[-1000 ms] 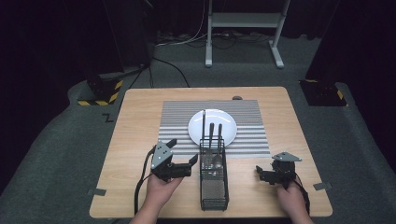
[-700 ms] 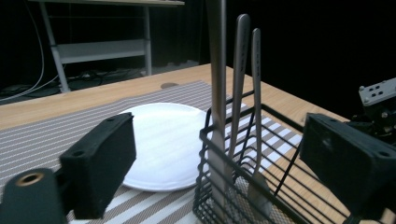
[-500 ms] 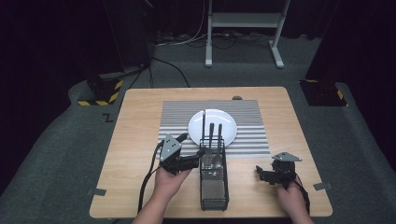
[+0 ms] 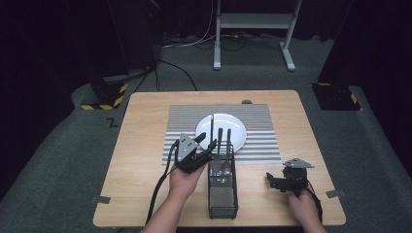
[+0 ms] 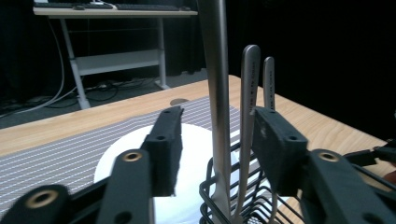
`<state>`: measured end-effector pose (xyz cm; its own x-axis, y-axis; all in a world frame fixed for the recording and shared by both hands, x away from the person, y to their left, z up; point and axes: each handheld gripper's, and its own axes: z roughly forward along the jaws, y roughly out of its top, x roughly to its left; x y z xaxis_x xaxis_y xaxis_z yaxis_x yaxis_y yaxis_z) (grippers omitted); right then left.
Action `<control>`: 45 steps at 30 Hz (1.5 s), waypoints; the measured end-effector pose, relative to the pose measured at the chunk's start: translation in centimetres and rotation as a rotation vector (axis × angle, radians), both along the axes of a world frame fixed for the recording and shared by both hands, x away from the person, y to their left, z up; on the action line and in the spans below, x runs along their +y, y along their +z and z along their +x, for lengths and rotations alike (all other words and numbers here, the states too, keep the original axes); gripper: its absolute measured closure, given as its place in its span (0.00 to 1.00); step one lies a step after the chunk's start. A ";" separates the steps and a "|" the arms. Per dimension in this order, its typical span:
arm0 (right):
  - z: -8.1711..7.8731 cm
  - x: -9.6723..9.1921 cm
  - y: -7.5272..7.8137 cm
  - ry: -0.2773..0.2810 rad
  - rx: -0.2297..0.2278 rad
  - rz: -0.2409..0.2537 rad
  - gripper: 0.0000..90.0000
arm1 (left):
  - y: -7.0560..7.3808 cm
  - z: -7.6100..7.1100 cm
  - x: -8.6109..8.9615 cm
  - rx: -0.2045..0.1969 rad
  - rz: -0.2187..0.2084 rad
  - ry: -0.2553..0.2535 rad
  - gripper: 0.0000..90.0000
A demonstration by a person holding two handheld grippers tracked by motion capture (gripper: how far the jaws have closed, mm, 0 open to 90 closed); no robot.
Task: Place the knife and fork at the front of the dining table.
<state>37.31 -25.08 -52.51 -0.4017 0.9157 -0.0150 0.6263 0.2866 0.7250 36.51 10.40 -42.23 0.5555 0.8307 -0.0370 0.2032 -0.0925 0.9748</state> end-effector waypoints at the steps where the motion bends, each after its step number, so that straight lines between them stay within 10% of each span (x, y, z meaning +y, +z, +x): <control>1: 0.0 0.0 0.0 -0.001 0.001 0.001 0.10 | -0.1 0.0 -0.1 -0.004 0.004 0.004 0.62; 24: 0.0 0.0 0.0 0.001 -0.001 0.000 0.11 | -1.0 0.1 -1.3 0.004 -0.021 0.040 0.89; 45: -0.1 0.0 0.0 0.000 0.002 0.001 0.11 | -0.9 -1.7 -1.3 -0.017 -0.059 0.103 0.91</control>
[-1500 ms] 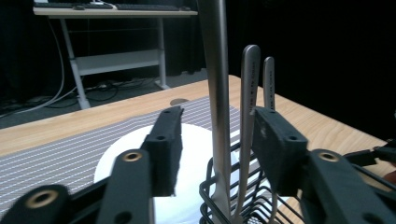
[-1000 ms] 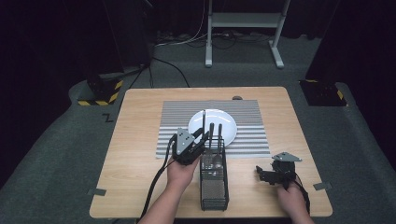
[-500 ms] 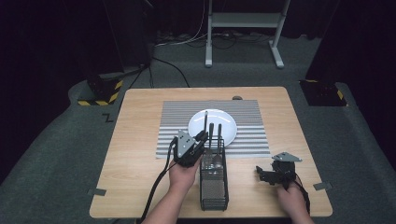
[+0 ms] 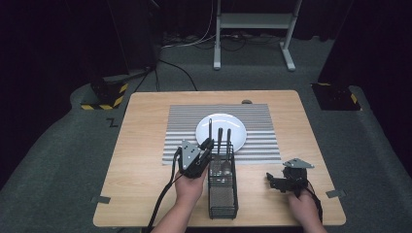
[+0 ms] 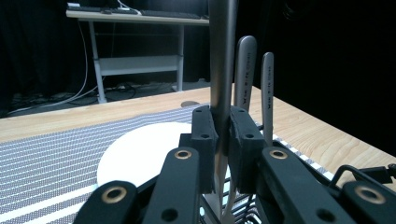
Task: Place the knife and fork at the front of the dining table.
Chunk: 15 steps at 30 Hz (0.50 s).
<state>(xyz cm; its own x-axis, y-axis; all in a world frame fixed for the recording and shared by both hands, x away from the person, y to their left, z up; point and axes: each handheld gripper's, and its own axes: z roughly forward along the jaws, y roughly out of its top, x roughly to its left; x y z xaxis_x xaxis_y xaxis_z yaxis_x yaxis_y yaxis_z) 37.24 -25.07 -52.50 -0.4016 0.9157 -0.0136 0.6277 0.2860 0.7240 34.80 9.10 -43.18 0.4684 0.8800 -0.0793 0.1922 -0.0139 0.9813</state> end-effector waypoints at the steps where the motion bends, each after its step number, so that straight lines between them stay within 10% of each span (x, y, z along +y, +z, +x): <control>1: 0.0 0.0 0.0 0.000 0.000 0.000 0.10 | 0.0 -0.1 0.0 -0.002 -0.007 -0.001 0.91; 15: 0.0 0.0 0.0 0.000 0.000 0.000 0.11 | 1.5 -0.7 0.2 -0.067 -0.047 -0.007 0.91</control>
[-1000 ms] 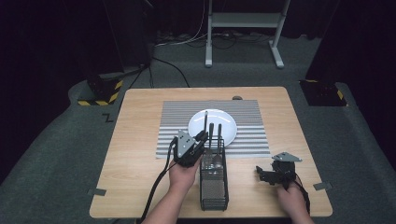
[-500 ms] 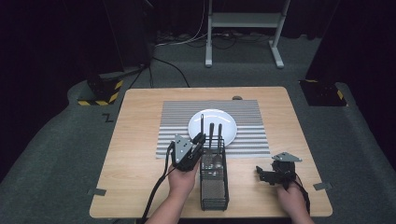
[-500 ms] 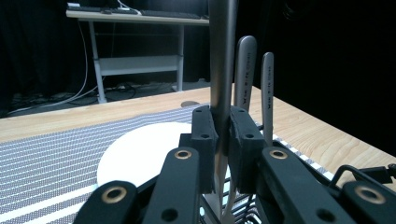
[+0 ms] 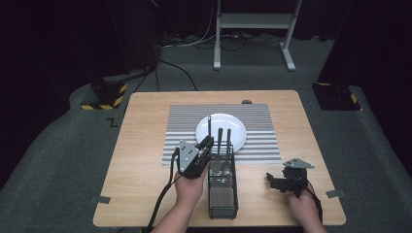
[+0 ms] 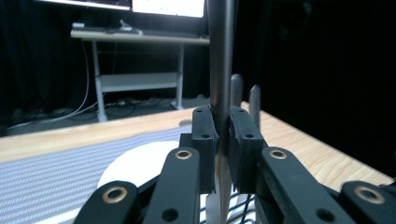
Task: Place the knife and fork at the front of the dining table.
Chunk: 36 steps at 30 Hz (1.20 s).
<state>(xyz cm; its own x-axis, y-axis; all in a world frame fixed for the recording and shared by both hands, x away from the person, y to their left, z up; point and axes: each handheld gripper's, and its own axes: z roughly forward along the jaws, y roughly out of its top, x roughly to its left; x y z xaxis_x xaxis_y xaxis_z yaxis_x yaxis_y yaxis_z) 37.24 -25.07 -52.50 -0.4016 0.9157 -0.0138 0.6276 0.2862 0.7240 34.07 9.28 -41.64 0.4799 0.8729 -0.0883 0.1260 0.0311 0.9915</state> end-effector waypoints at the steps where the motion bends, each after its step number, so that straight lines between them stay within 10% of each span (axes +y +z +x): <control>1: 0.0 0.0 0.0 0.000 0.000 0.000 0.10 | 0.2 -0.1 0.0 -0.006 -0.003 -0.003 0.91; 36: 0.0 0.0 0.0 0.000 0.000 0.000 0.11 | 6.6 -2.8 0.6 -0.192 -0.111 -0.102 0.91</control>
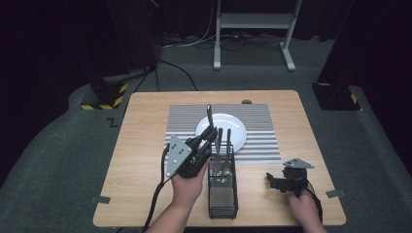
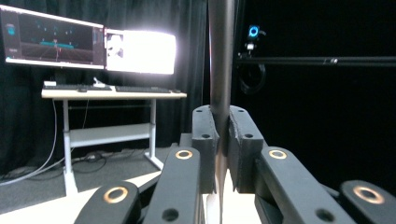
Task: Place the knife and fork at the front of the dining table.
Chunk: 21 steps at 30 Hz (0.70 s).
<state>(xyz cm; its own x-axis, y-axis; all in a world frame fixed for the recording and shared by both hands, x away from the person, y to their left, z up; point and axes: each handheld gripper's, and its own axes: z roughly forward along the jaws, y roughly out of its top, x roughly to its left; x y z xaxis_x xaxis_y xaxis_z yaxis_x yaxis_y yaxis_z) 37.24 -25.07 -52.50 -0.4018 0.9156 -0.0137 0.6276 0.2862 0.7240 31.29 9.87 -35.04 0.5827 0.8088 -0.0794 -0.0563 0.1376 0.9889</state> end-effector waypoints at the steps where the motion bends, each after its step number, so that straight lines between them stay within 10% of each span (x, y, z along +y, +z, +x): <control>1: 0.0 0.0 0.0 0.000 0.000 0.000 0.11 | 0.2 -0.1 0.1 -0.005 -0.003 0.001 0.91; 13: 0.0 0.0 0.0 0.003 -0.001 0.000 0.10 | 2.7 -0.8 2.4 -0.046 -0.015 0.019 0.91; 21: 0.1 0.0 0.0 0.004 -0.001 0.001 0.10 | 1.8 -0.1 4.0 -0.024 0.023 0.070 0.91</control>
